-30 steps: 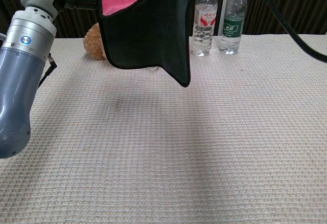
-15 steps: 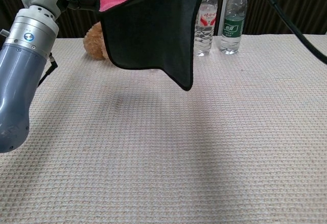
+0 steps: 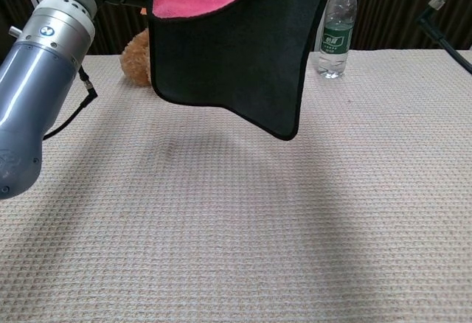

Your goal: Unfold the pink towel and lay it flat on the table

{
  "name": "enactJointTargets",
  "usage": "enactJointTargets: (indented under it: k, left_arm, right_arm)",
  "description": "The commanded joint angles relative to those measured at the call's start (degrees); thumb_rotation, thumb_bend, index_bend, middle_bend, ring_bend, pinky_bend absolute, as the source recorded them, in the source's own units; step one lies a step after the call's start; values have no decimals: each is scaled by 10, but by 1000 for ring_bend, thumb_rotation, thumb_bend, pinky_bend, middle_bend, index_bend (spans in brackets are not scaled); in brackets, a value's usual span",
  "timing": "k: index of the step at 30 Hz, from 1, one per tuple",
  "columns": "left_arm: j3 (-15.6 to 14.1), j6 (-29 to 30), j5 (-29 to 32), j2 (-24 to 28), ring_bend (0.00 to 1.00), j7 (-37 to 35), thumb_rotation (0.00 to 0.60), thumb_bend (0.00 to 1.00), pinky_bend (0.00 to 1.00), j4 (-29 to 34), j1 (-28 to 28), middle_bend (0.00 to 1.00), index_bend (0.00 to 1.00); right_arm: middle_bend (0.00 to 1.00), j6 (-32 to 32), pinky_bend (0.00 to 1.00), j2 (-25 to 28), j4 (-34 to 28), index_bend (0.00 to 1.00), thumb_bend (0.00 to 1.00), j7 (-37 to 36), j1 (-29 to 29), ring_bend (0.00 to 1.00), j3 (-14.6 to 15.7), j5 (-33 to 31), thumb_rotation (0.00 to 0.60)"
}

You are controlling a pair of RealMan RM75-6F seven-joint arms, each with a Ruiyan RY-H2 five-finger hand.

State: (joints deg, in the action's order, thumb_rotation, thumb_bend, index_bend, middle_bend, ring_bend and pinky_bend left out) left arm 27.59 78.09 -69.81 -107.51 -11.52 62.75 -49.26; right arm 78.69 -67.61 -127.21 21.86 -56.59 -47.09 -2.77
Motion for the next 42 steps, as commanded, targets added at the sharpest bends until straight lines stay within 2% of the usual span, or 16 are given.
enactJointTargets:
  k: [1, 9, 19, 25, 33, 42]
  left_arm:
    - [35, -44, 65, 20, 0, 17, 600, 418, 0, 71, 9, 137, 567]
    - [82, -99, 167, 41, 0, 39, 600, 417, 0, 158, 12, 139, 568]
    - [107, -131, 233, 51, 0, 61, 600, 416, 0, 192, -3, 143, 570]
    - [118, -144, 248, 48, 0, 67, 600, 409, 0, 180, -25, 143, 570]
    - [129, -156, 254, 31, 0, 66, 600, 407, 0, 141, -63, 145, 570]
    - [142, -190, 250, 6, 0, 45, 600, 402, 0, 49, -117, 145, 570]
  right_arm:
    - [266, -14, 238, 6, -5, 655, 531, -5, 6, 93, 9, 9, 600]
    - [266, -53, 238, 17, 3, 655, 531, -13, 11, 93, 28, 23, 600]
    - [266, -110, 238, 15, 52, 655, 531, -31, 13, 93, 58, 53, 600]
    - [266, -147, 238, 12, 96, 655, 531, -38, 3, 93, 78, 64, 600]
    - [266, -185, 238, -6, 168, 655, 531, -61, -16, 93, 86, 78, 600]
    - [266, -230, 238, -30, 265, 665, 531, -98, -36, 93, 85, 122, 600]
